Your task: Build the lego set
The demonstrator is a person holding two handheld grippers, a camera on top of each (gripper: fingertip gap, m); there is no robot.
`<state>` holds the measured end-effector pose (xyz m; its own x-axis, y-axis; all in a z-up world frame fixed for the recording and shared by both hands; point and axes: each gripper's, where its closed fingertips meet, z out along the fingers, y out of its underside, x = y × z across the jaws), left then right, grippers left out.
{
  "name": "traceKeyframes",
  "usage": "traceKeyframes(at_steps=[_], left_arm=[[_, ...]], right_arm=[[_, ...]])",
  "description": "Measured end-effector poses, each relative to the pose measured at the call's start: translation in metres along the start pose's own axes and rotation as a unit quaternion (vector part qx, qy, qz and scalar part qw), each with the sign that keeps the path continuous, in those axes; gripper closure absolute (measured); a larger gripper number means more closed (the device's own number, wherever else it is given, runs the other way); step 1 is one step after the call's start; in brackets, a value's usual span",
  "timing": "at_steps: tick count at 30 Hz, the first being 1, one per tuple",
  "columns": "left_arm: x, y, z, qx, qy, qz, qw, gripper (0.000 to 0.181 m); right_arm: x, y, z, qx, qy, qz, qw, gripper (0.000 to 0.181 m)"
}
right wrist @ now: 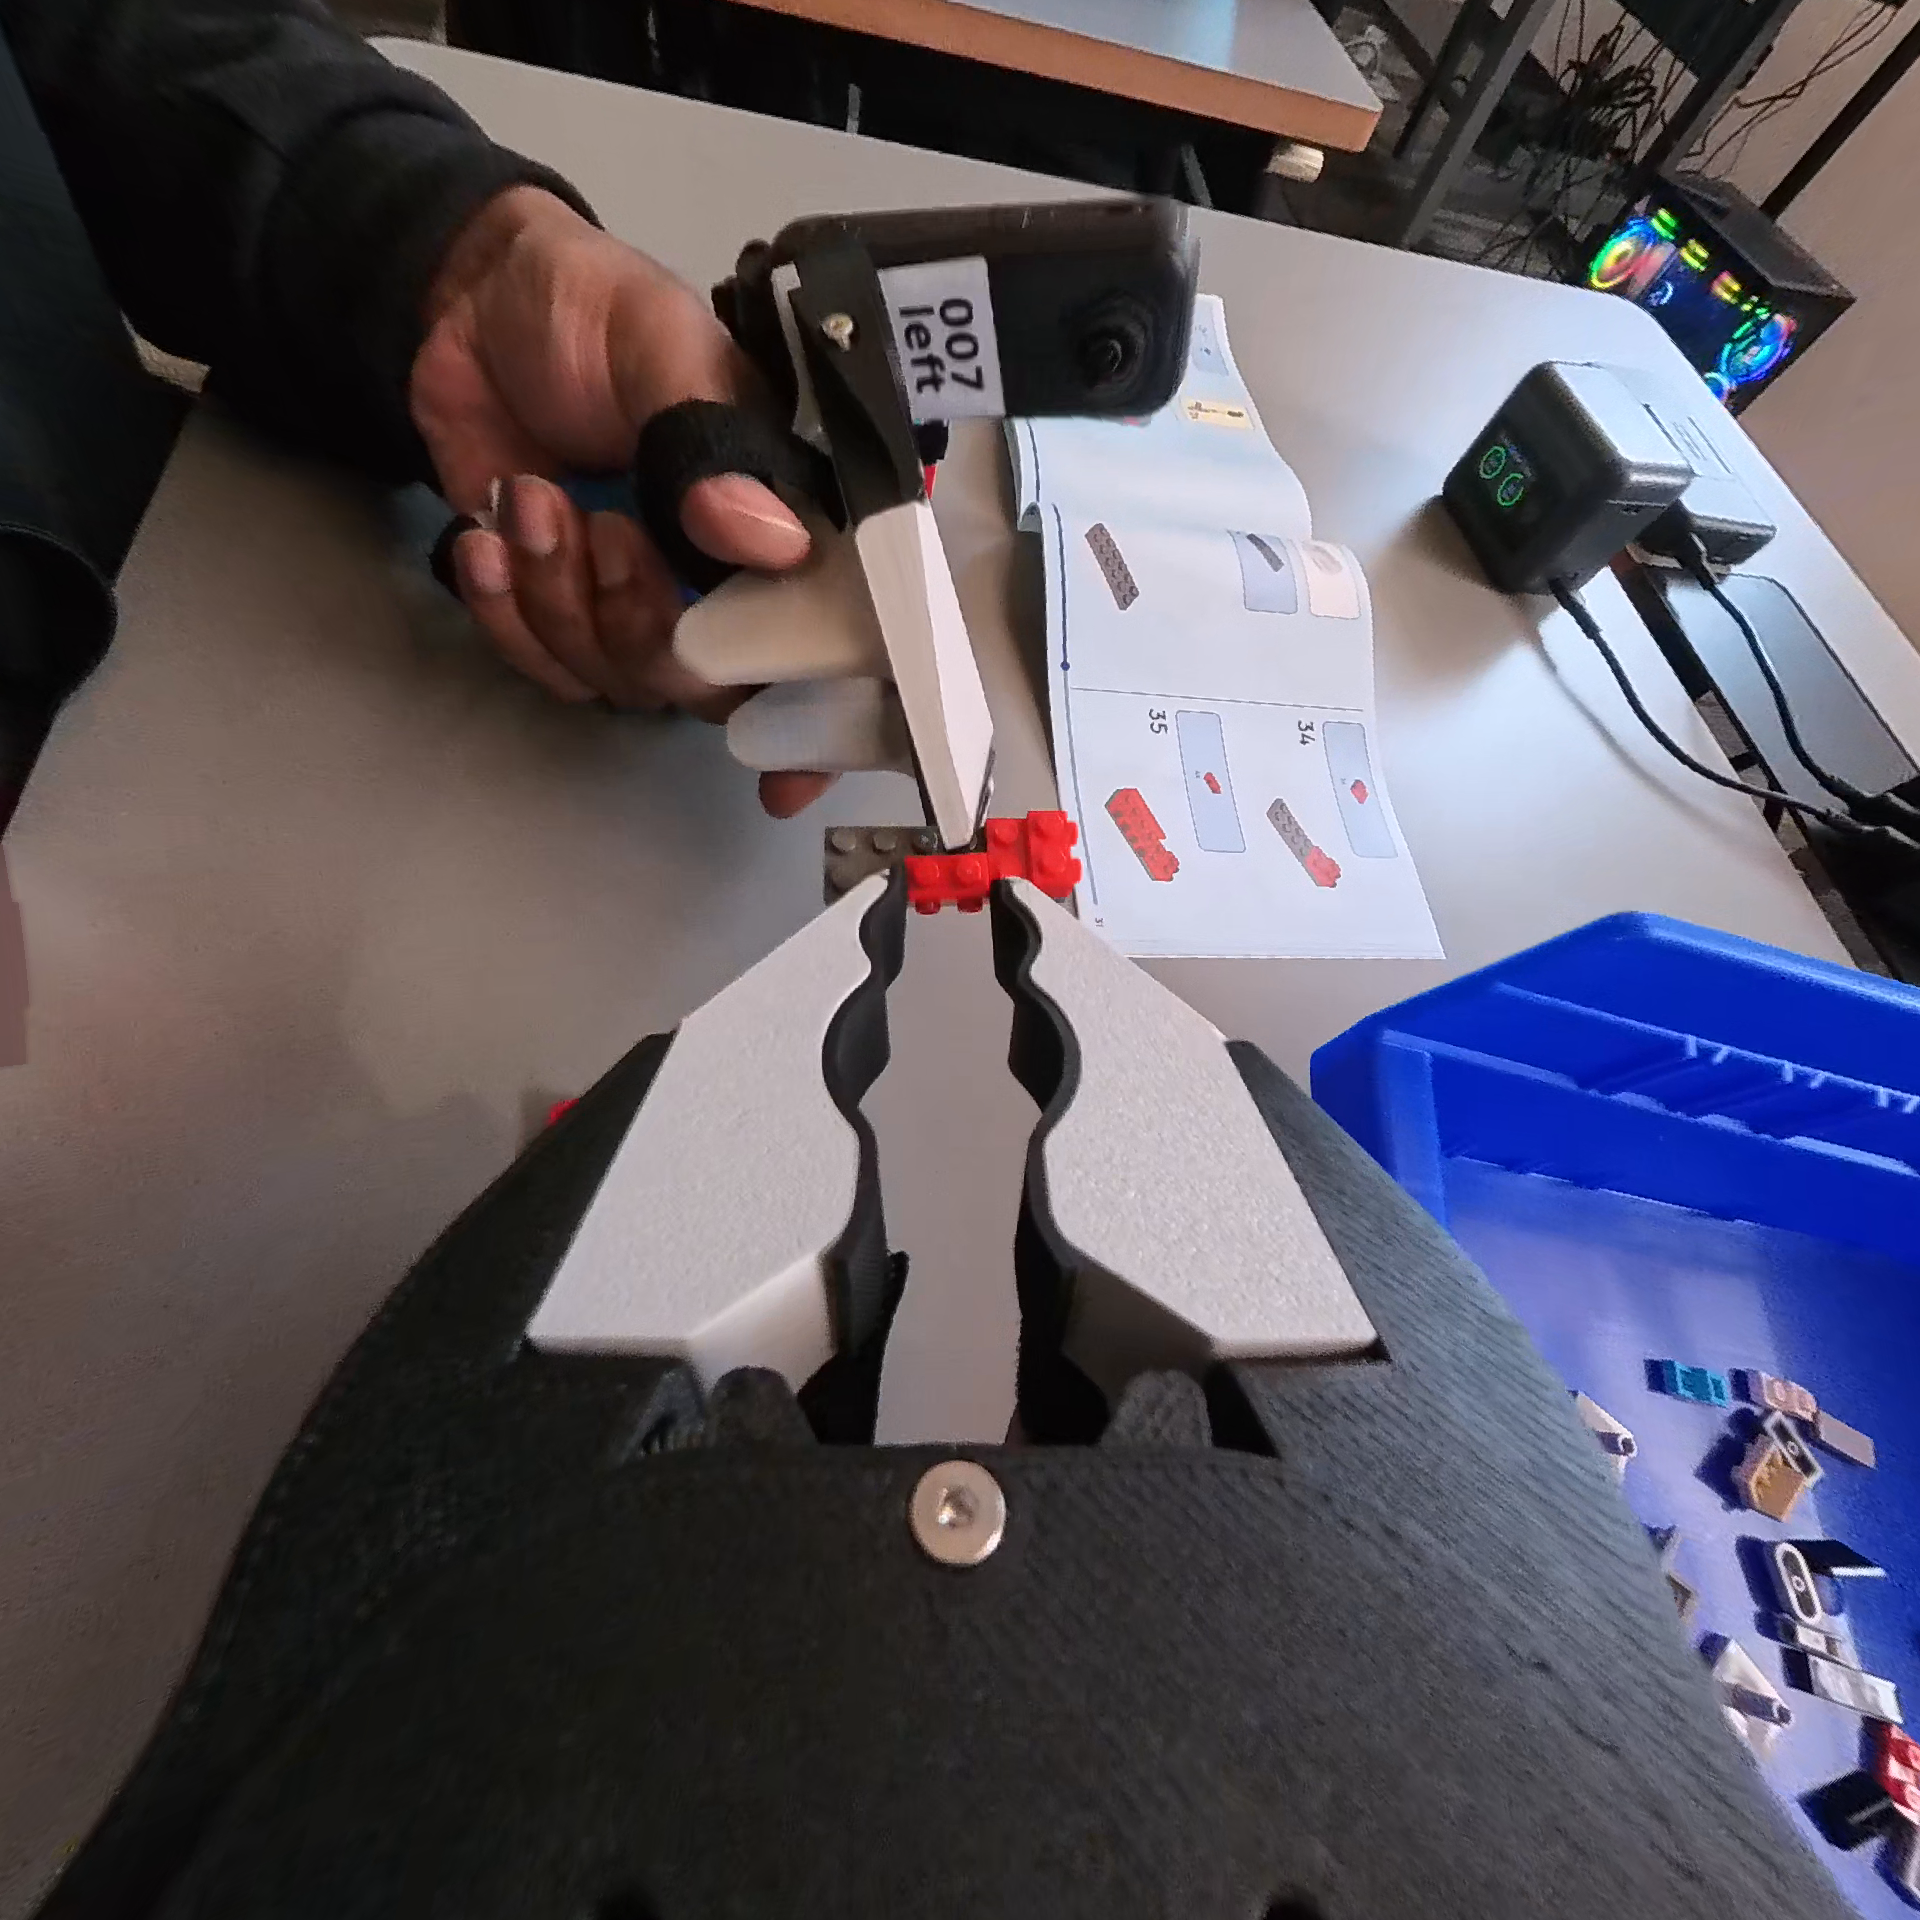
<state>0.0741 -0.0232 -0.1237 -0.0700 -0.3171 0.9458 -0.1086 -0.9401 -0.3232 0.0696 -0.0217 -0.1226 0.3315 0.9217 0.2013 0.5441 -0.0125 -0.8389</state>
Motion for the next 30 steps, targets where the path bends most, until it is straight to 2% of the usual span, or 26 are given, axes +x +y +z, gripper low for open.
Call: traceKeyframes(at_steps=[11,14,19,22,30], left_arm=[[-0.011,-0.001,-0.003,0.005,-0.067,0.070,0.995,0.175],[-0.009,-0.003,-0.004,0.011,-0.063,0.077,0.995,0.175],[0.008,-0.010,-0.004,0.035,0.000,0.060,0.998,0.176],[0.011,-0.010,-0.004,0.036,0.016,0.053,0.998,0.176],[0.005,-0.008,-0.004,0.023,-0.013,0.081,0.996,0.175]], right_arm=[[0.001,0.006,0.007,-0.034,0.025,-0.032,0.999,0.165],[0.002,0.003,0.006,-0.026,0.029,-0.031,0.999,0.165],[0.006,-0.013,-0.002,0.023,0.033,-0.010,0.999,0.165],[0.006,-0.014,-0.003,0.028,0.035,-0.011,0.999,0.165],[0.005,-0.008,0.002,-0.001,0.052,-0.049,0.997,0.165]])
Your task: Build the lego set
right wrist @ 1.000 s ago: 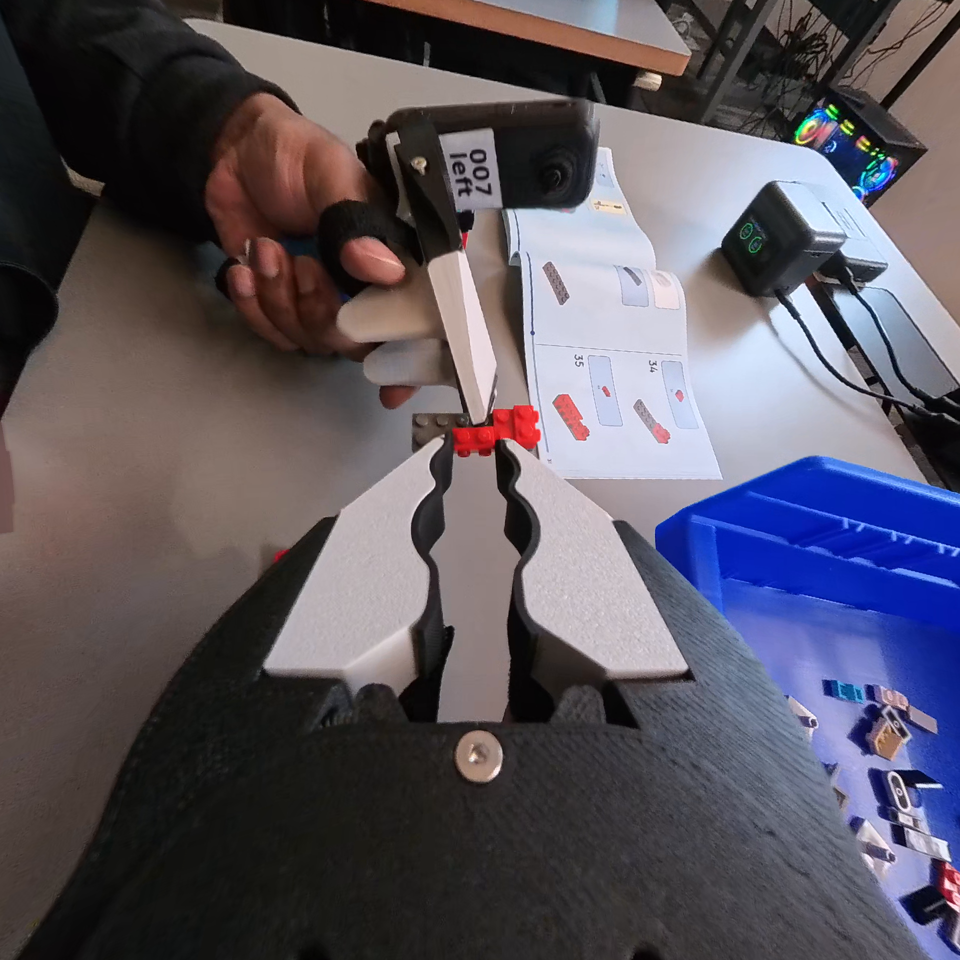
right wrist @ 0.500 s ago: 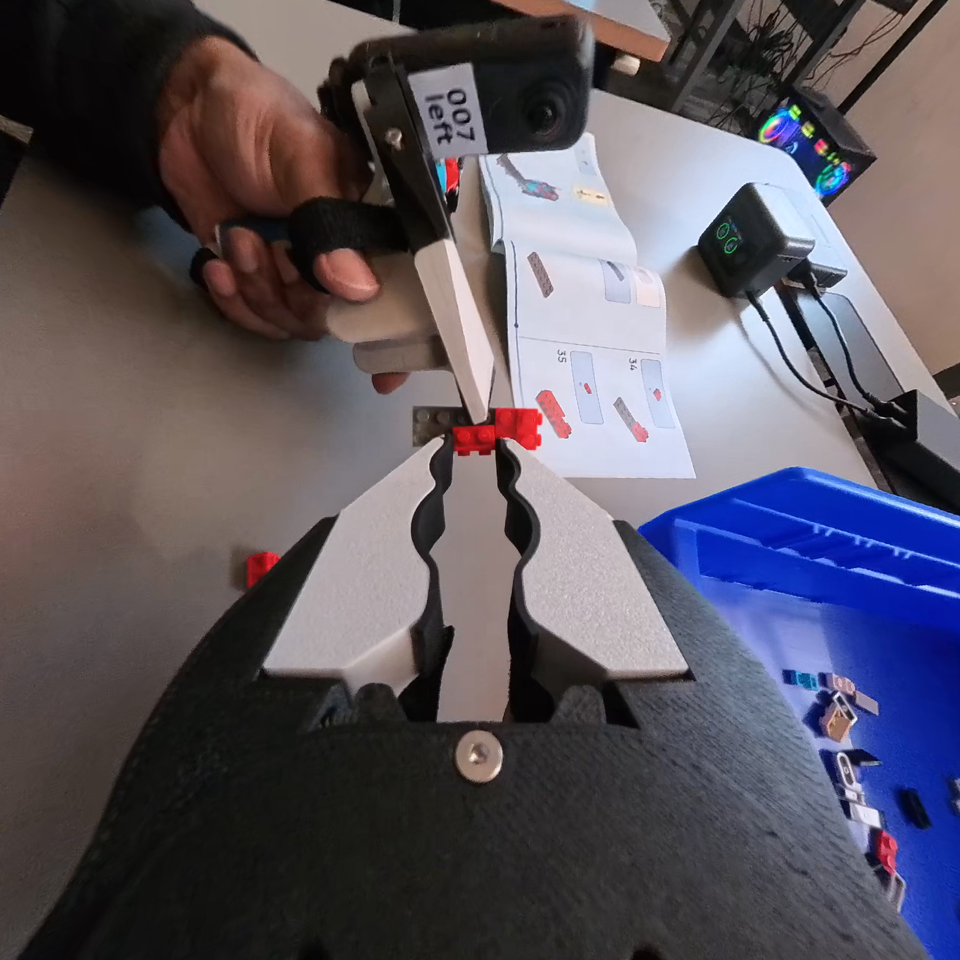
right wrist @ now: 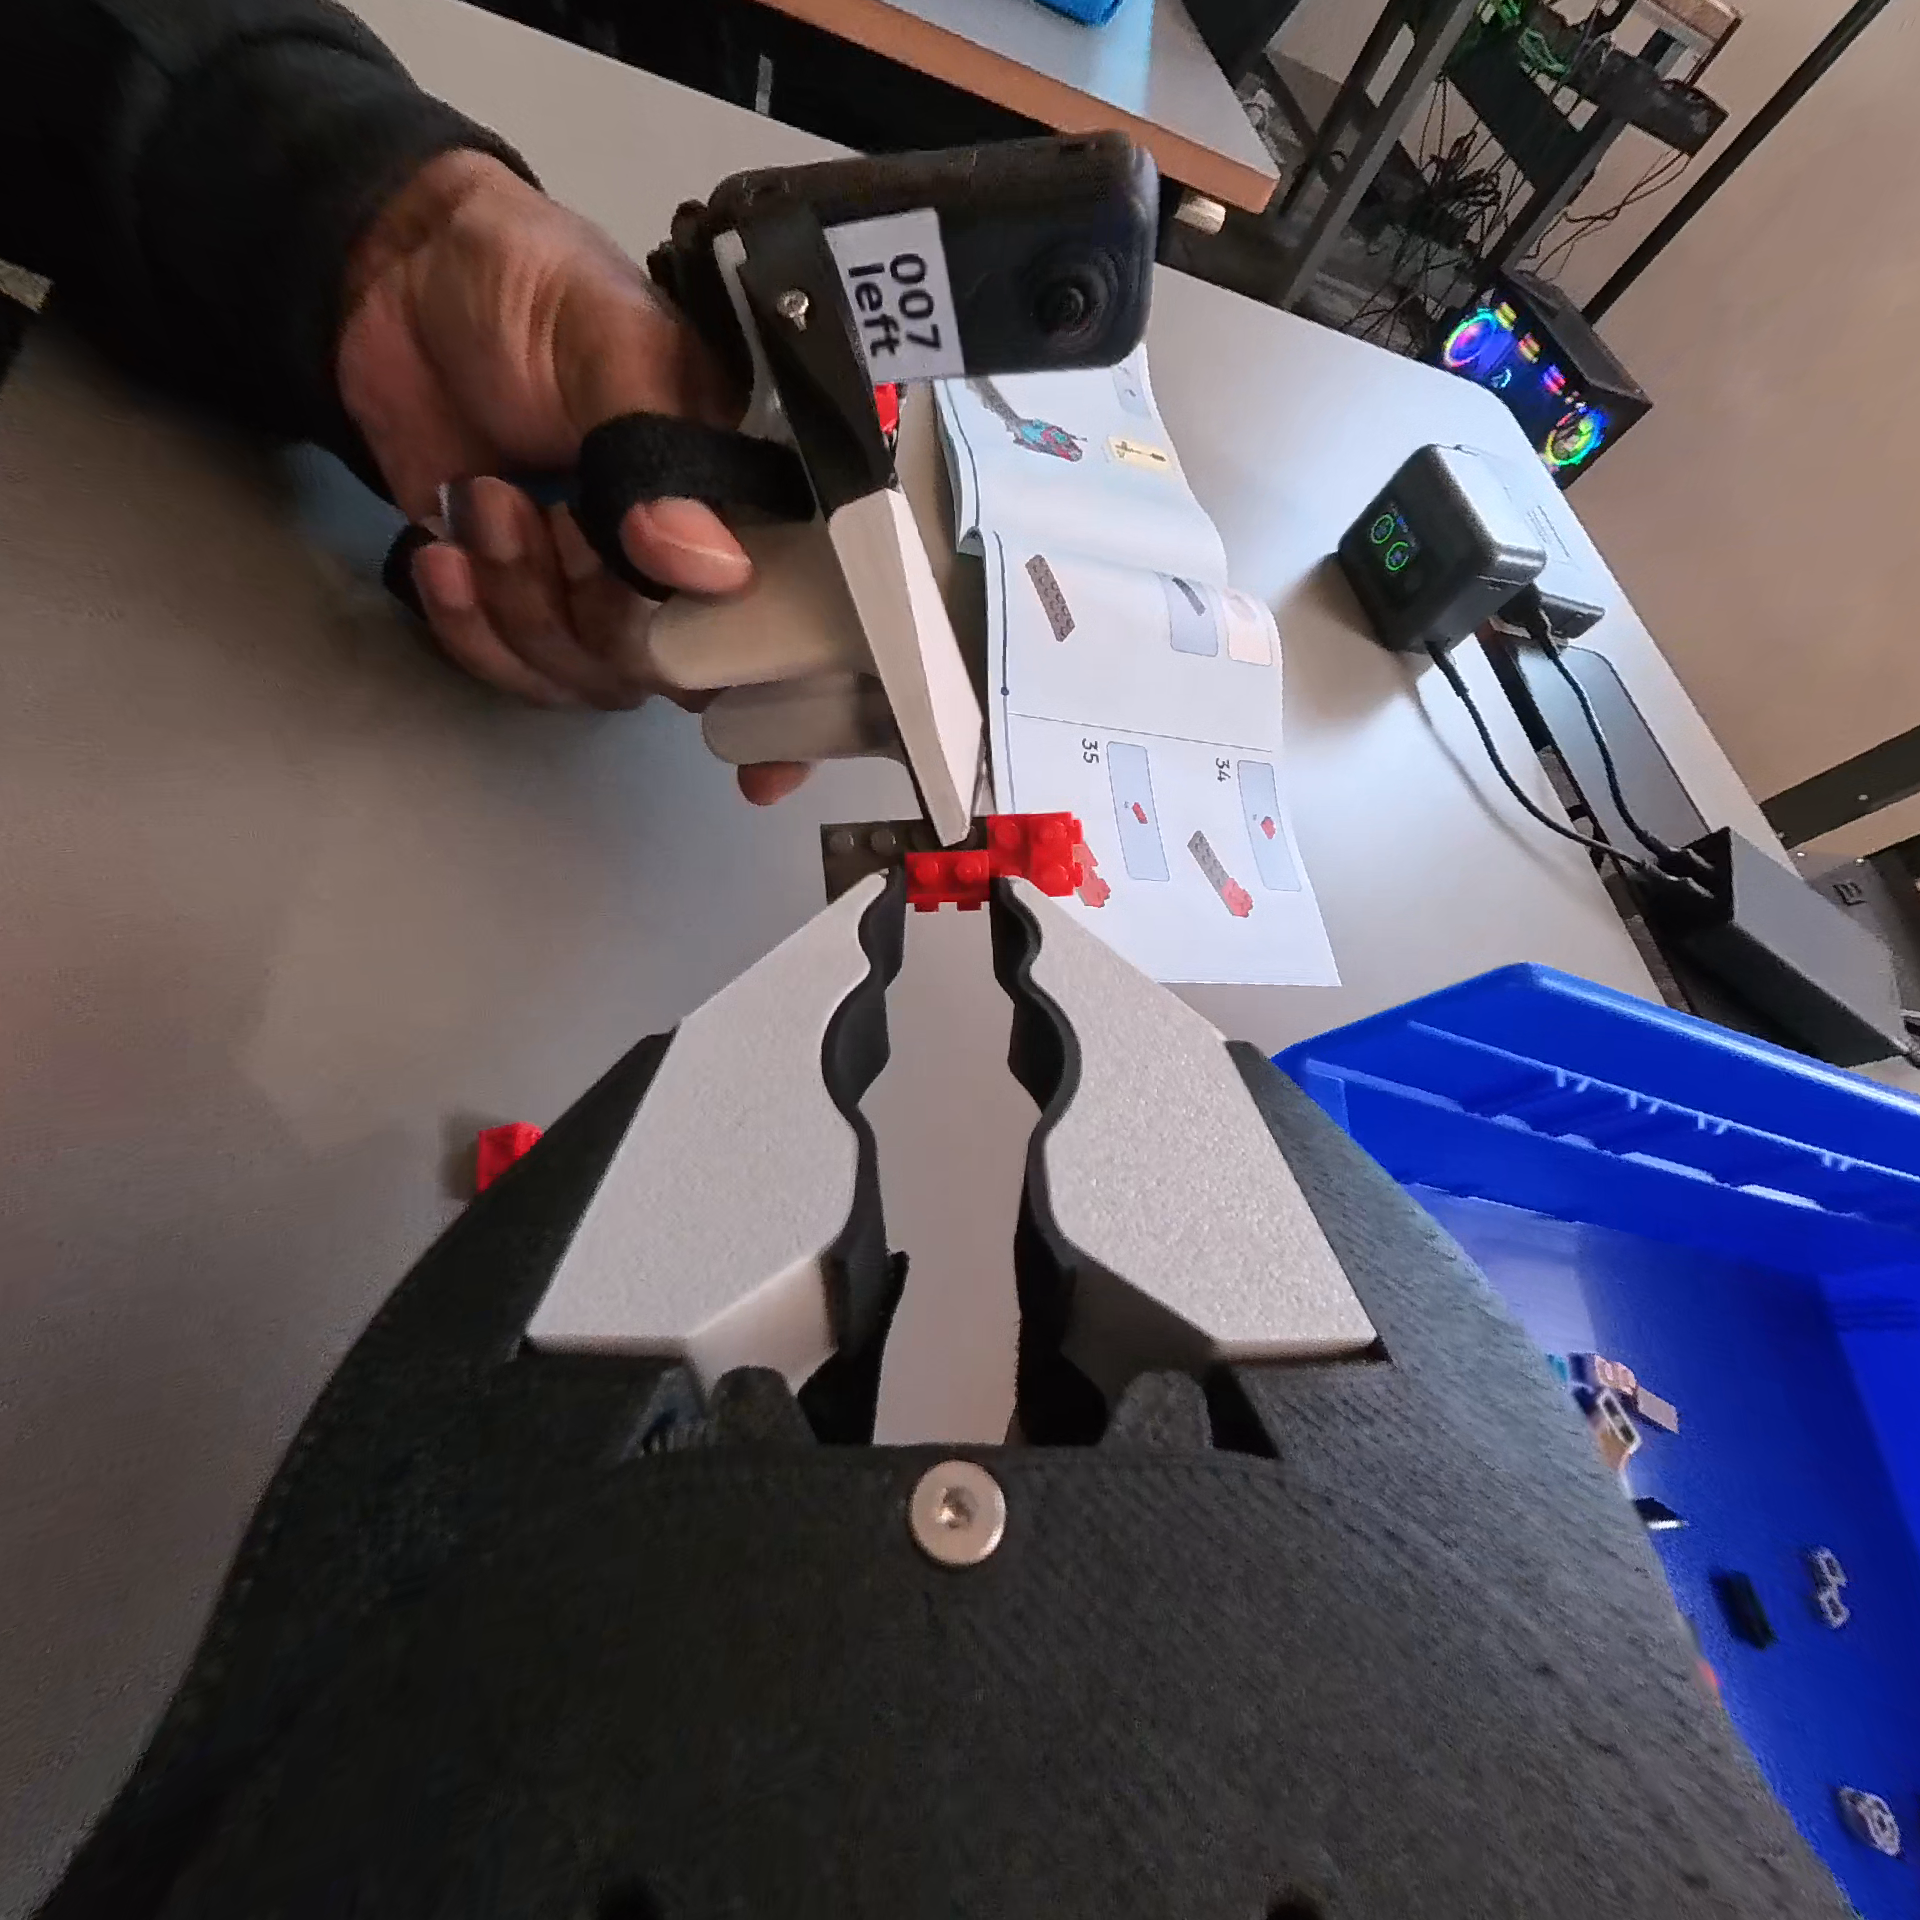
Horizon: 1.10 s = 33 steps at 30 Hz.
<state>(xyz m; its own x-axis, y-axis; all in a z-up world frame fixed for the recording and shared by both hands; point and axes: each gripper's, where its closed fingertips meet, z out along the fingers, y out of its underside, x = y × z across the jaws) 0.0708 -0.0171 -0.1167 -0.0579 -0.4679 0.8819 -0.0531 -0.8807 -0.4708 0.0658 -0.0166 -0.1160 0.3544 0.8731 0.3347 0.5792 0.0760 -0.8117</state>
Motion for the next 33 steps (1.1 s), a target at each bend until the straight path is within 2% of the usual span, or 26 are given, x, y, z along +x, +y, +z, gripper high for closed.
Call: traceKeyframes(at_steps=[6,13,22,26,28,33], left_arm=[[0.005,-0.003,-0.001,0.008,0.018,-0.001,1.000,0.175],[0.012,-0.007,-0.002,0.028,0.066,-0.057,0.996,0.176],[0.005,-0.004,0.000,0.018,0.043,-0.055,0.997,0.174],[0.005,0.001,0.002,0.011,0.030,-0.043,0.999,0.163],[0.005,0.002,0.002,0.010,0.029,-0.045,0.999,0.170],[0.006,0.001,0.002,0.012,0.038,-0.056,0.998,0.171]], right_arm=[[0.002,-0.006,-0.002,0.013,0.010,-0.010,1.000,0.165],[0.004,-0.013,-0.007,0.027,0.019,-0.009,0.999,0.165],[0.003,-0.006,-0.003,-0.002,0.032,-0.037,0.999,0.165],[-0.002,-0.006,0.002,-0.002,0.028,-0.047,0.998,0.164],[-0.003,-0.009,0.001,0.003,0.026,-0.048,0.999,0.165],[-0.003,-0.010,-0.001,0.007,0.026,-0.045,0.999,0.164]])
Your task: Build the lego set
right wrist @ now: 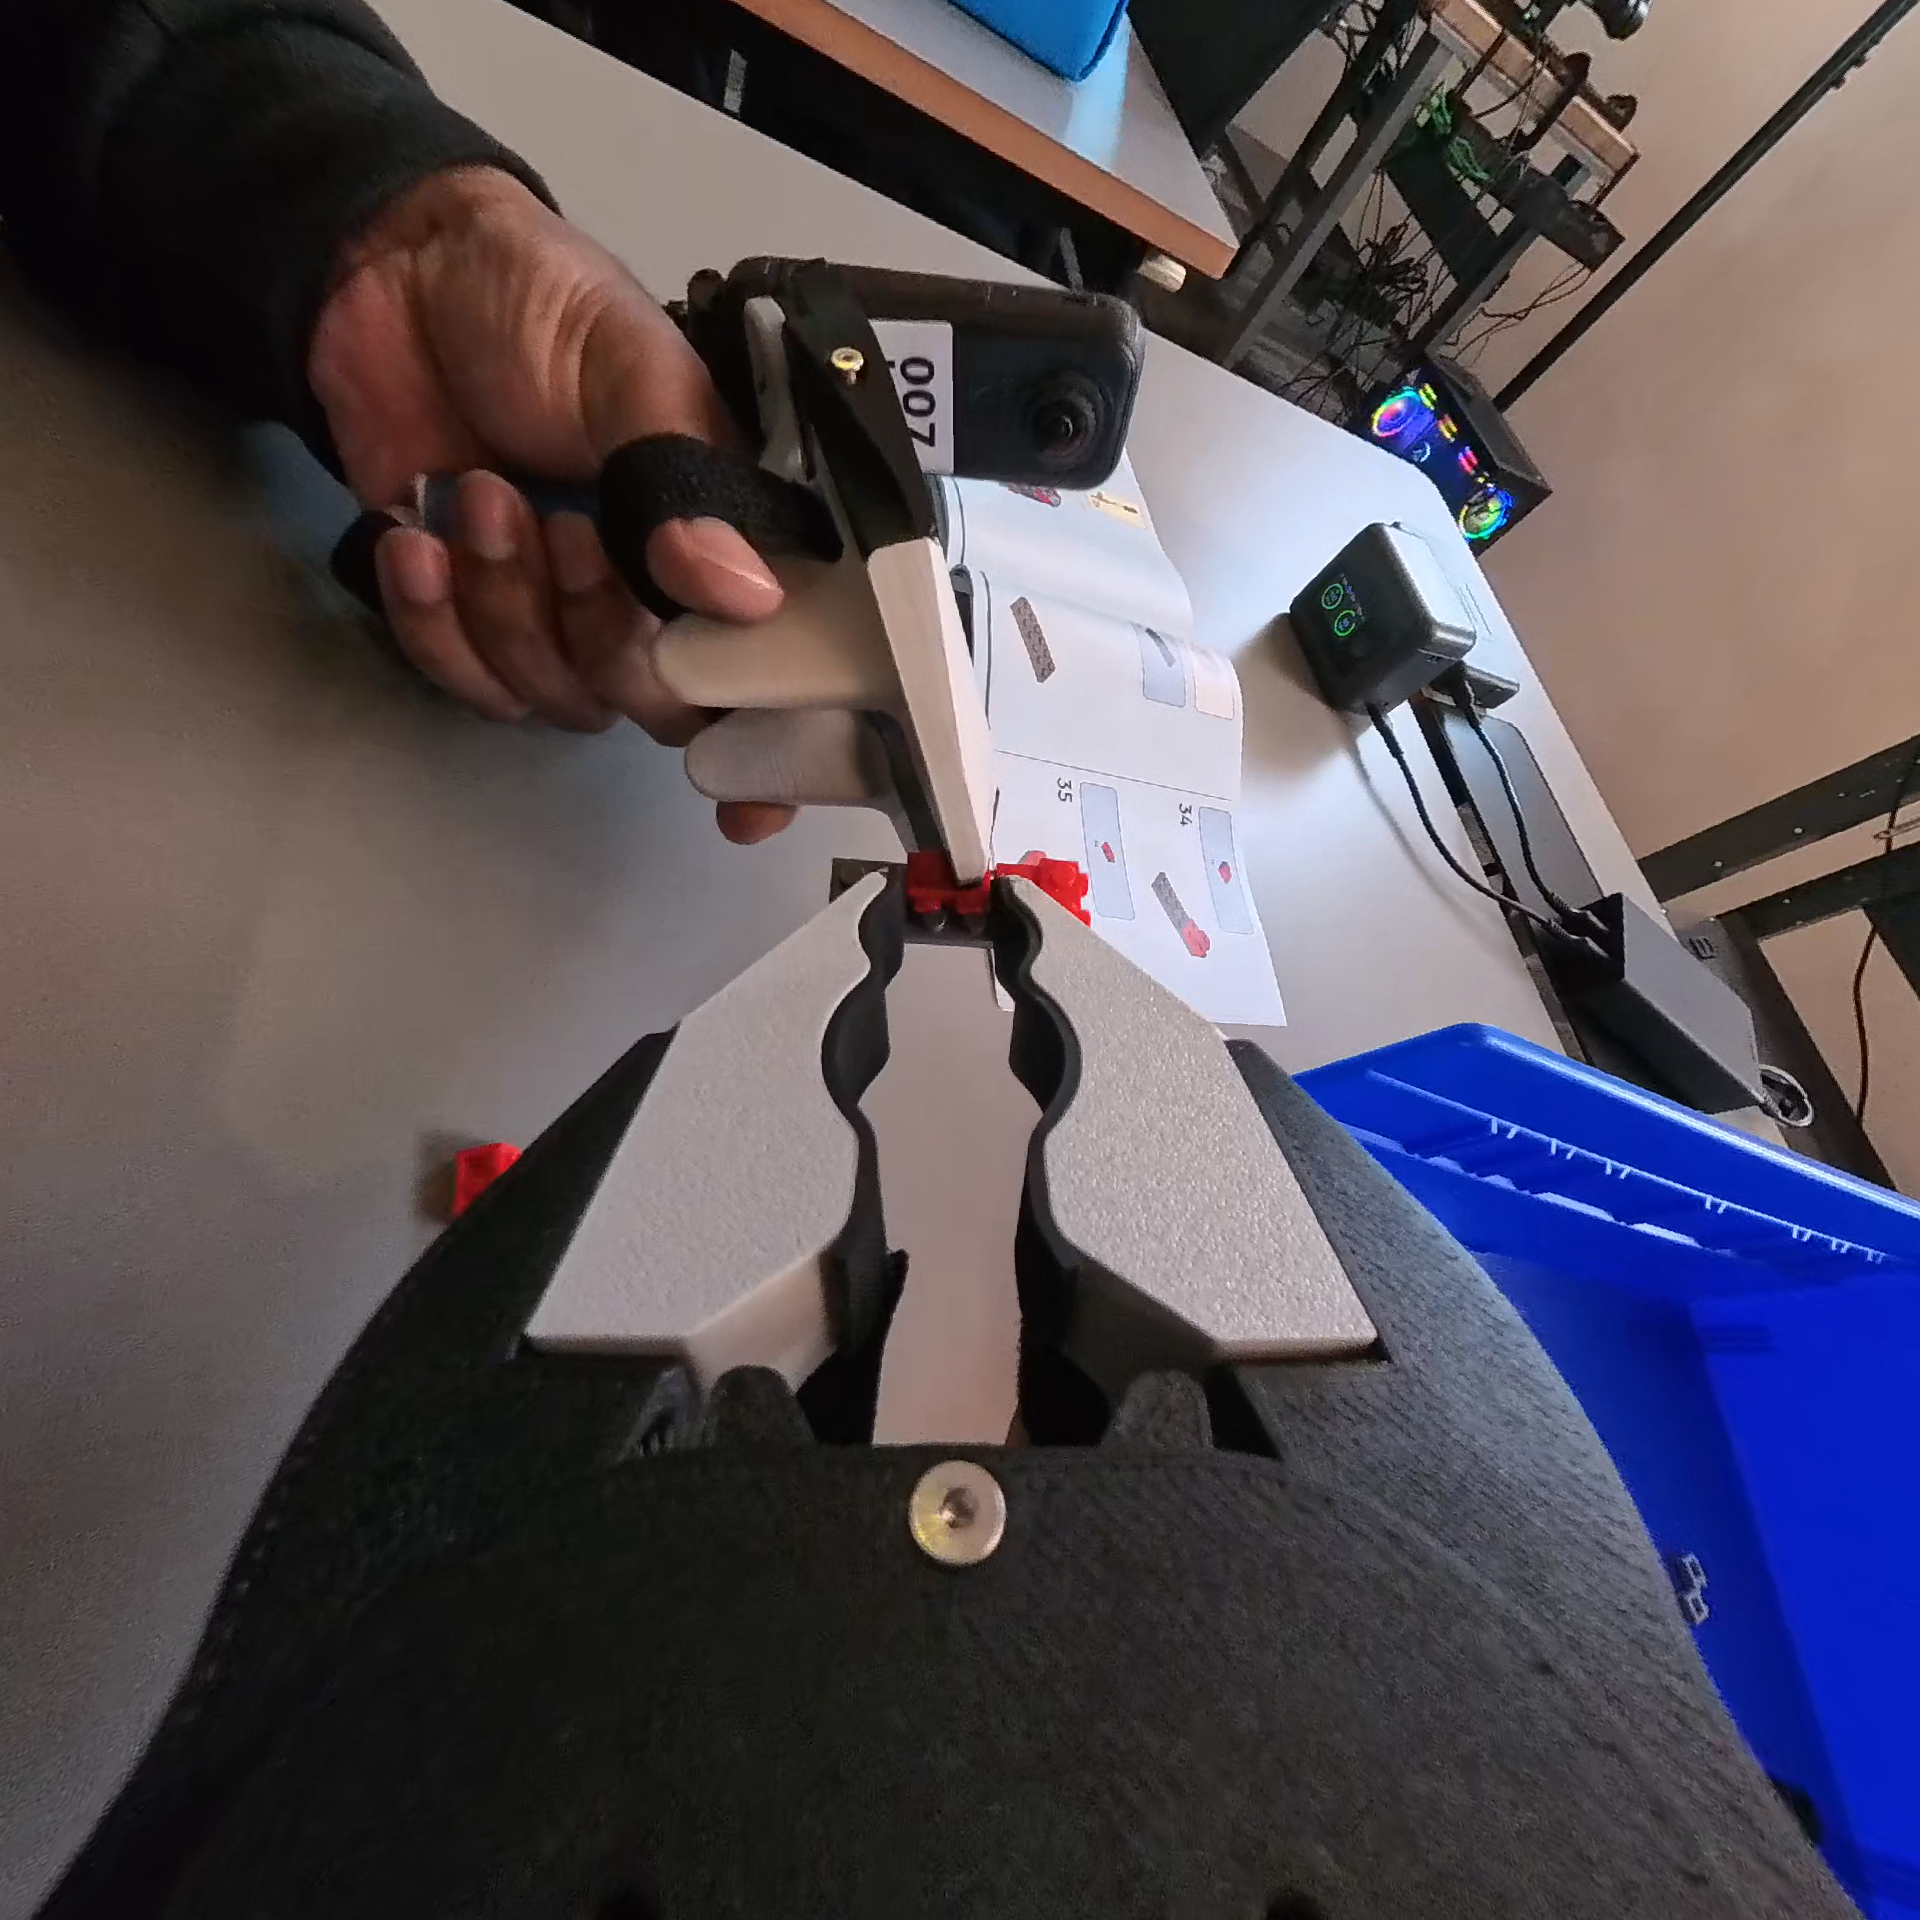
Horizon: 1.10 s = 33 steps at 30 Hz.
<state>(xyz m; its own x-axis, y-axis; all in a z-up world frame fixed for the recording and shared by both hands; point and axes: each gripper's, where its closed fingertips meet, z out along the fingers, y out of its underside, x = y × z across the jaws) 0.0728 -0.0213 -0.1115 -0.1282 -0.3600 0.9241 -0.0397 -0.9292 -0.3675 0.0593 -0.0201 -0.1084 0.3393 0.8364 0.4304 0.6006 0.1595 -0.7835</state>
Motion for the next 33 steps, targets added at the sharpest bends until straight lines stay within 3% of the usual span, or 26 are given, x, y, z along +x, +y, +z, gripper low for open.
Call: traceKeyframes(at_steps=[21,30,33], left_arm=[[0.002,-0.007,-0.002,0.026,0.031,-0.035,0.999,0.171],[0.008,-0.009,-0.003,0.032,0.052,-0.053,0.997,0.172],[0.012,-0.005,-0.001,0.021,0.065,-0.060,0.996,0.172]], right_arm=[[0.009,-0.001,-0.005,0.018,0.019,0.043,0.999,0.157],[0.012,-0.003,-0.012,0.083,-0.014,0.105,0.991,0.112],[0.007,-0.002,-0.007,0.086,-0.027,0.096,0.991,0.107]])
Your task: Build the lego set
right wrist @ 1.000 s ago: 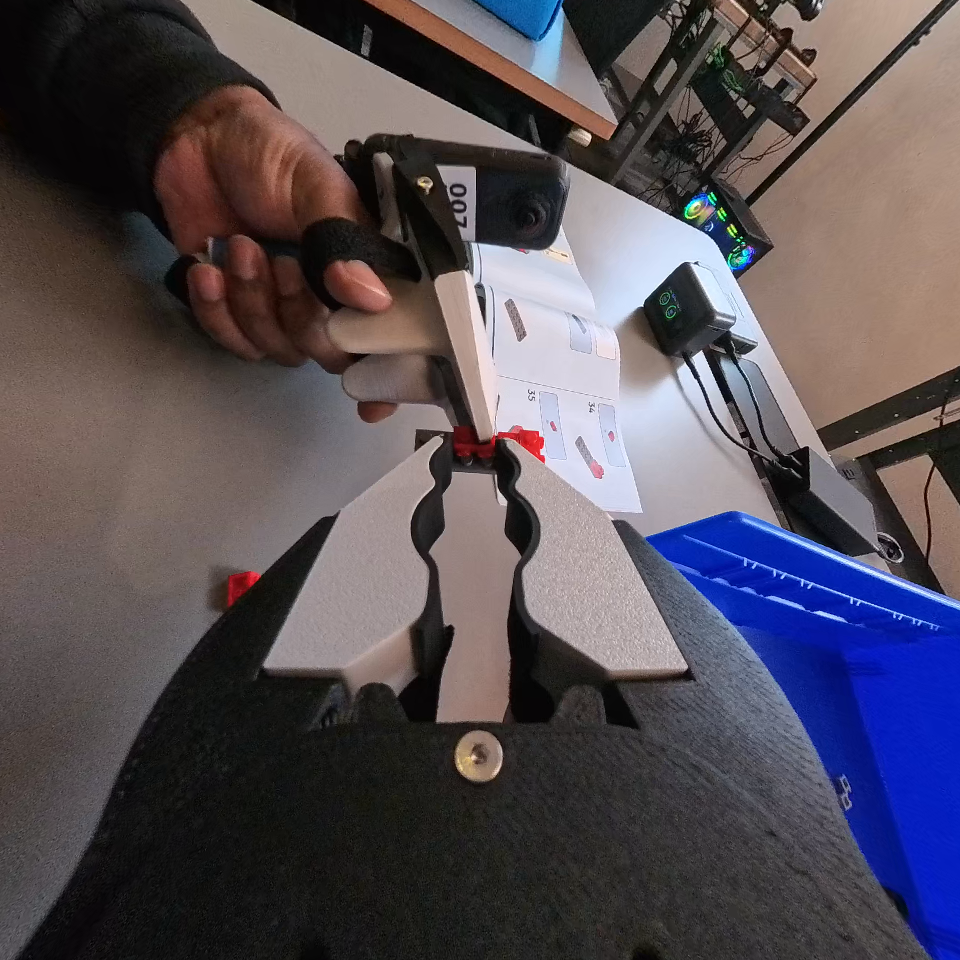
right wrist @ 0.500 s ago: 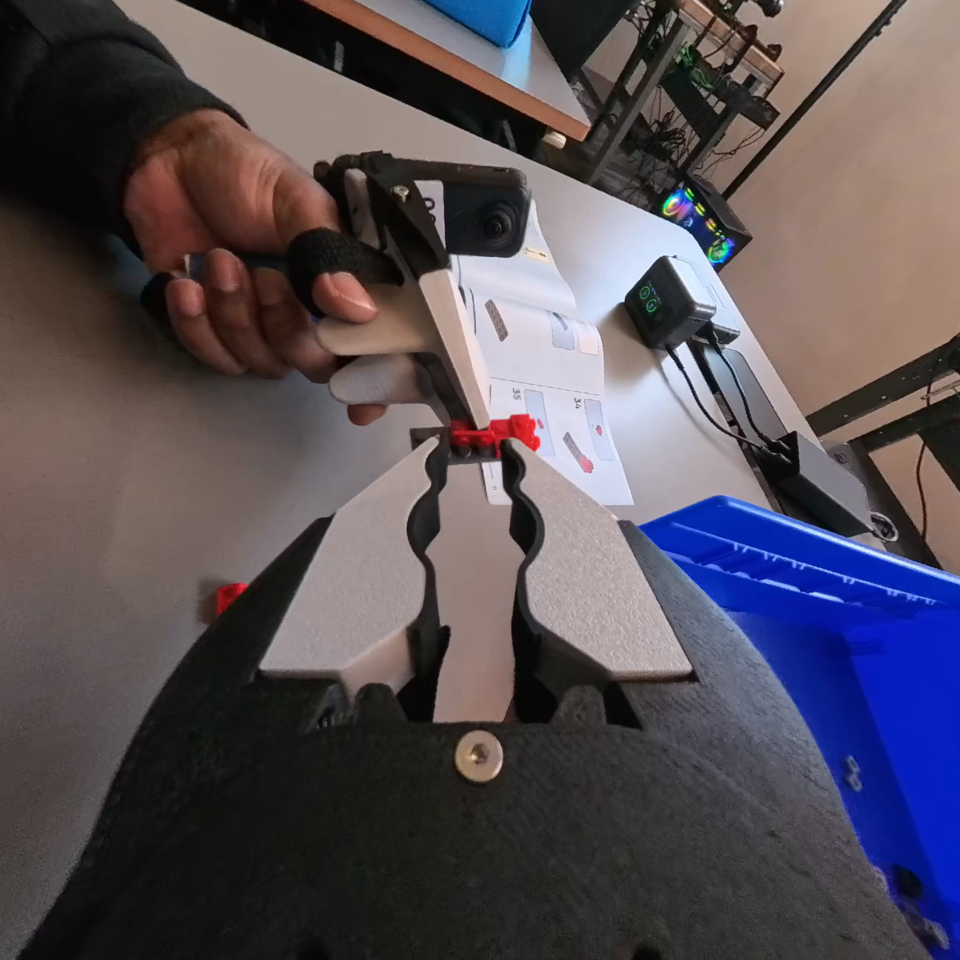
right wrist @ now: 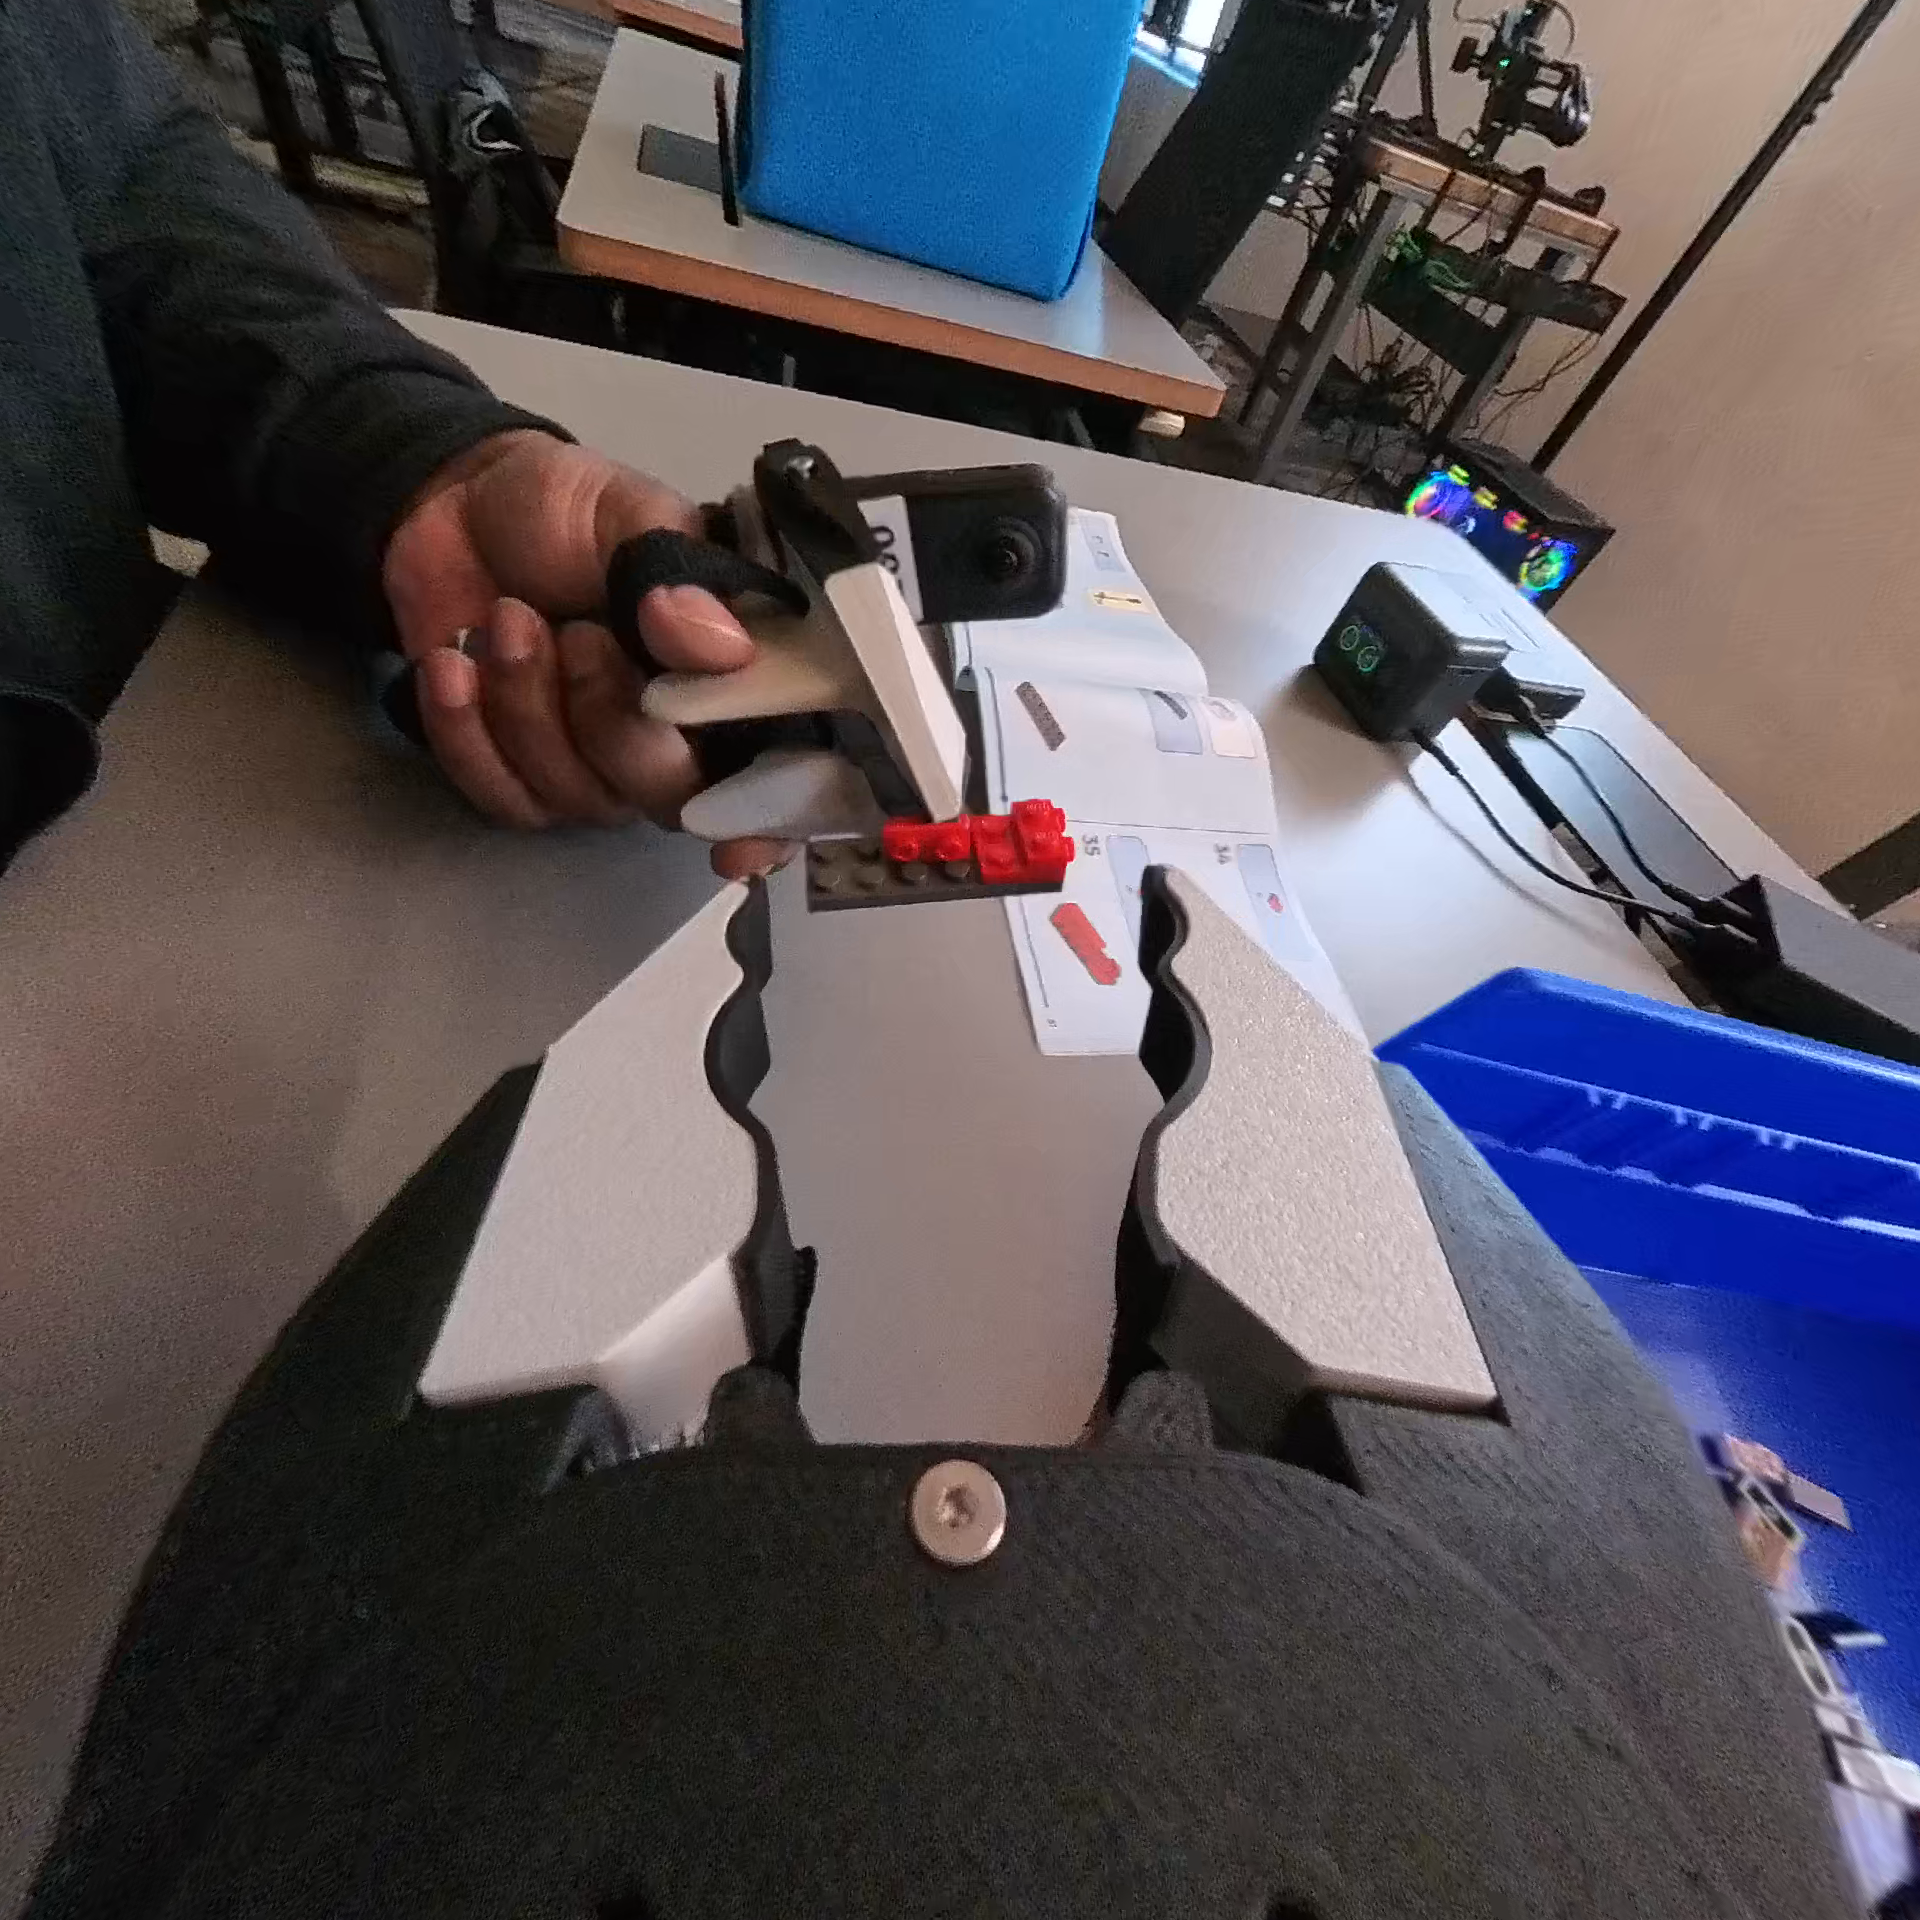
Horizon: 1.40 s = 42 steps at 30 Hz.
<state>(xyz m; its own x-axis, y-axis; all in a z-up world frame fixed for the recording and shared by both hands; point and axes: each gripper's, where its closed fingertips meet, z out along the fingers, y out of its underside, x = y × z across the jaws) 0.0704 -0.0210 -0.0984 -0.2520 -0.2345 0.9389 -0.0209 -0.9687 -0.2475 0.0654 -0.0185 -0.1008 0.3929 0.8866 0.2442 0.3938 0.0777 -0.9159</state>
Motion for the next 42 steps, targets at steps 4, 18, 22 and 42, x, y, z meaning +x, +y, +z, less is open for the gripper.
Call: traceKeyframes(at_steps=[4,18,22,42], left_arm=[[0.003,0.007,0.003,-0.015,0.008,-0.005,1.000,0.171],[-0.002,0.006,0.002,-0.009,0.004,-0.022,1.000,0.171],[-0.004,0.006,0.002,-0.008,0.001,-0.027,1.000,0.171],[0.007,-0.001,0.000,0.010,-0.002,0.073,0.997,0.173]], right_arm=[[-0.009,0.004,0.006,0.002,-0.018,-0.012,1.000,0.117],[-0.006,0.004,0.012,0.017,0.011,-0.020,1.000,0.124],[-0.007,0.004,0.016,0.019,0.018,-0.023,0.999,0.124],[-0.001,-0.016,0.005,0.075,0.011,0.072,0.995,0.125]])
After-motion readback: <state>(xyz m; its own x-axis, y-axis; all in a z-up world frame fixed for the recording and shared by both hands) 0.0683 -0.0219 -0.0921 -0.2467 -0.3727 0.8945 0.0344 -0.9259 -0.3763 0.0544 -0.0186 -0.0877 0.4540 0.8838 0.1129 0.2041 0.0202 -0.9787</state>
